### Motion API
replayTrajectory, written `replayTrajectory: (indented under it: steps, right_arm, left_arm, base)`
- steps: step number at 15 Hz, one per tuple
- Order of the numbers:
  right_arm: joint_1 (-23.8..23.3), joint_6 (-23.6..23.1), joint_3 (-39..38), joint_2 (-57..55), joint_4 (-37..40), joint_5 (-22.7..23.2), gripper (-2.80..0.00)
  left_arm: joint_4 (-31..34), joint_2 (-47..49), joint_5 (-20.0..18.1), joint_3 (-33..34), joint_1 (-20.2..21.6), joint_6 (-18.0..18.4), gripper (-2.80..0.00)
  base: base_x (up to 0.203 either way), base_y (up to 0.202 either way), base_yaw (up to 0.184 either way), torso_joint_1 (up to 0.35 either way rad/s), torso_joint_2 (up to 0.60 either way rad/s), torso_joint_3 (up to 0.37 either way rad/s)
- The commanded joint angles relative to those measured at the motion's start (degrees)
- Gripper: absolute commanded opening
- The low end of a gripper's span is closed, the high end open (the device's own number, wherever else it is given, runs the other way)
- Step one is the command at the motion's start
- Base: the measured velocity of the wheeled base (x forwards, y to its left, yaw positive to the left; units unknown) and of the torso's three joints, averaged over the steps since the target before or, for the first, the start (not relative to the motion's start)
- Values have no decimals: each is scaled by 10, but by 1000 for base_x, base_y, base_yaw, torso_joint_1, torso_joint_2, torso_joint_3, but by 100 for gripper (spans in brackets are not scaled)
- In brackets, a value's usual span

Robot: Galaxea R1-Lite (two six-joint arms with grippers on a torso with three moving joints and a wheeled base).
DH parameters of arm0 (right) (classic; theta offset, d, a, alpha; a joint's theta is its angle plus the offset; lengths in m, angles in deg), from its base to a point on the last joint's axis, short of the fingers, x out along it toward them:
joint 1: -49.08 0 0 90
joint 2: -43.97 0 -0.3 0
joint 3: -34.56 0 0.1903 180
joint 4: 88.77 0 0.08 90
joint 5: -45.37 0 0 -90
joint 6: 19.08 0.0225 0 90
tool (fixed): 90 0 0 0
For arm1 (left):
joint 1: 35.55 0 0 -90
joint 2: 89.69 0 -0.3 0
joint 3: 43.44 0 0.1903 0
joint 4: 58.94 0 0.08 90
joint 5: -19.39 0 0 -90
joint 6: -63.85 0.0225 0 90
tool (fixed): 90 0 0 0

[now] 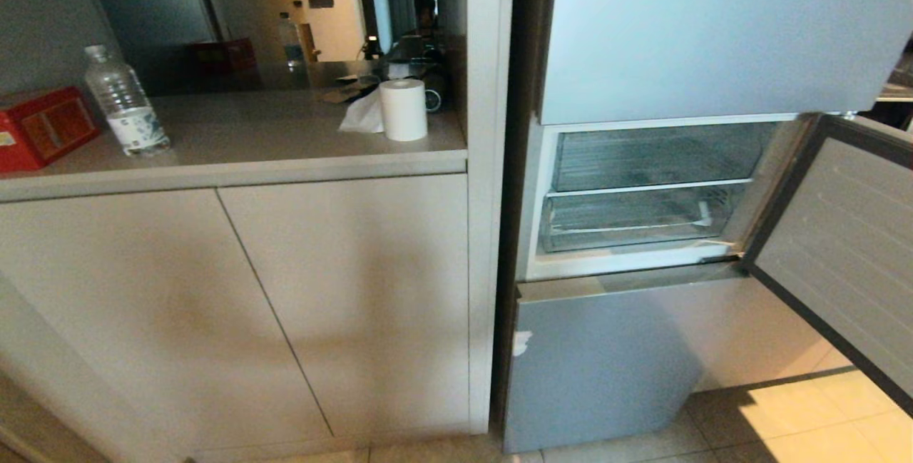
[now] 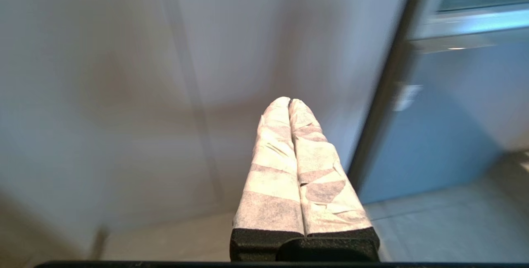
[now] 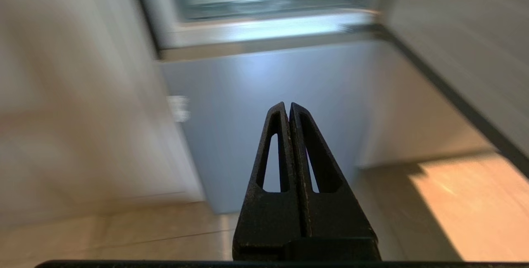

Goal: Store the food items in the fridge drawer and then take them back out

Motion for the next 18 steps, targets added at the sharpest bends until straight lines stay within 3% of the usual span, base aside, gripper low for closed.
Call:
replayTrajectory:
  steps: [1,6,18]
  right_arm:
    - [0,0,0,-1,0,0,-280]
    - [0,0,0,-1,0,0,-280]
    - [0,0,0,-1,0,0,-280]
  left_arm:
    - [0,1,0,1,0,0,-280]
    - [0,1,0,1,0,0,-280]
    - [0,1,0,1,0,0,-280]
  base:
    - [2,-7,171,2,-1,2]
    - [2,-4,81,-11,19,14]
    - [0,0,0,-160,333,170]
